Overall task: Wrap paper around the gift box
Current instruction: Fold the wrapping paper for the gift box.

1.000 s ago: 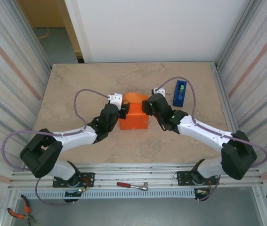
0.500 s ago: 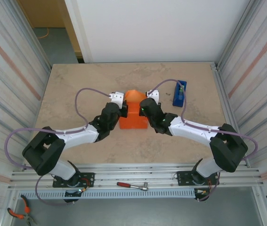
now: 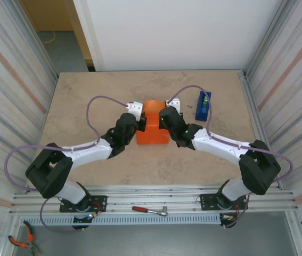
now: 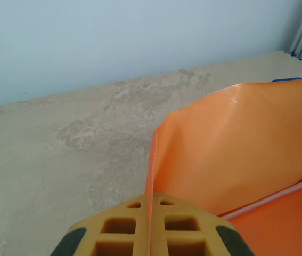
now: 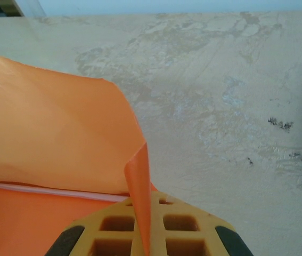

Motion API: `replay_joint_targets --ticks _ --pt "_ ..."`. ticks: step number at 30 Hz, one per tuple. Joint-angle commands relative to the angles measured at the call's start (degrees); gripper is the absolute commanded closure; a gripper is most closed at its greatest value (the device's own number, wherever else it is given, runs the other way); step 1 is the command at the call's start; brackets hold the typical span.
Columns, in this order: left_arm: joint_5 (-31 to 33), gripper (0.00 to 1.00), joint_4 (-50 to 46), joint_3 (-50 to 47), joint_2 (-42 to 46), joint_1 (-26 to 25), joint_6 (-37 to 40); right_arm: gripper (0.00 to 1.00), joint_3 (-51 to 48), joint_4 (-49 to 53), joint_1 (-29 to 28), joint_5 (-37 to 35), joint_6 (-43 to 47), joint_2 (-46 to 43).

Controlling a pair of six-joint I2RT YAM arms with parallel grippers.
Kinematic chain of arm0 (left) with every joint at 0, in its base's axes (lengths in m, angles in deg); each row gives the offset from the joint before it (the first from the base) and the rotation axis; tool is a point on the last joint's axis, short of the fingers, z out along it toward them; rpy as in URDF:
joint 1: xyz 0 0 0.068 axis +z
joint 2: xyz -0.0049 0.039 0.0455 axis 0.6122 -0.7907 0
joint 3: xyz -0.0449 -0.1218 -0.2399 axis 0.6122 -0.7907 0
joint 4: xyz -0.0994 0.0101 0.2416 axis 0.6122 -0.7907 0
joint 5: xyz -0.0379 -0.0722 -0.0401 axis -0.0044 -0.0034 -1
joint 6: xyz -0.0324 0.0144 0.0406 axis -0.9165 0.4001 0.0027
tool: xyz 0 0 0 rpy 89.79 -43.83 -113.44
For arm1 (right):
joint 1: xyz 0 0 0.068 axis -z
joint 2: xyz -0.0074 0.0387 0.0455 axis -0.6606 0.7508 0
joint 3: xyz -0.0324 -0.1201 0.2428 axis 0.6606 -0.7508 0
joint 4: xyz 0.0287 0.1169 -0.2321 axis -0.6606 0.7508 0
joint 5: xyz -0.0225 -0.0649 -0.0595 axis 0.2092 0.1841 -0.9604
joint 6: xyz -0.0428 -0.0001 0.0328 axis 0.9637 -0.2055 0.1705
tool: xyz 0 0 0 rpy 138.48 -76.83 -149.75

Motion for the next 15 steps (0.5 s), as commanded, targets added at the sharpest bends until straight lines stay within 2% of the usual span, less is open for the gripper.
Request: replay_joint_targets --ticks 1,13,15 --pt "-2.61 1.00 1.64 2.00 2.12 -0.48 0.65 1.00 1.92 -0.52 0.04 1.96 0.92 -2.39" --pt "-1.41 1.00 5.04 -3.96 0.75 -0.53 -4.50 1.00 -7.02 -1.76 -1.40 1.03 -5.56 -3.05" --pt "-0.90 0.80 4.60 -4.09 2.01 -0.48 -4.71 1.00 -7.86 -1.76 -1.56 0.69 -6.11 -3.65"
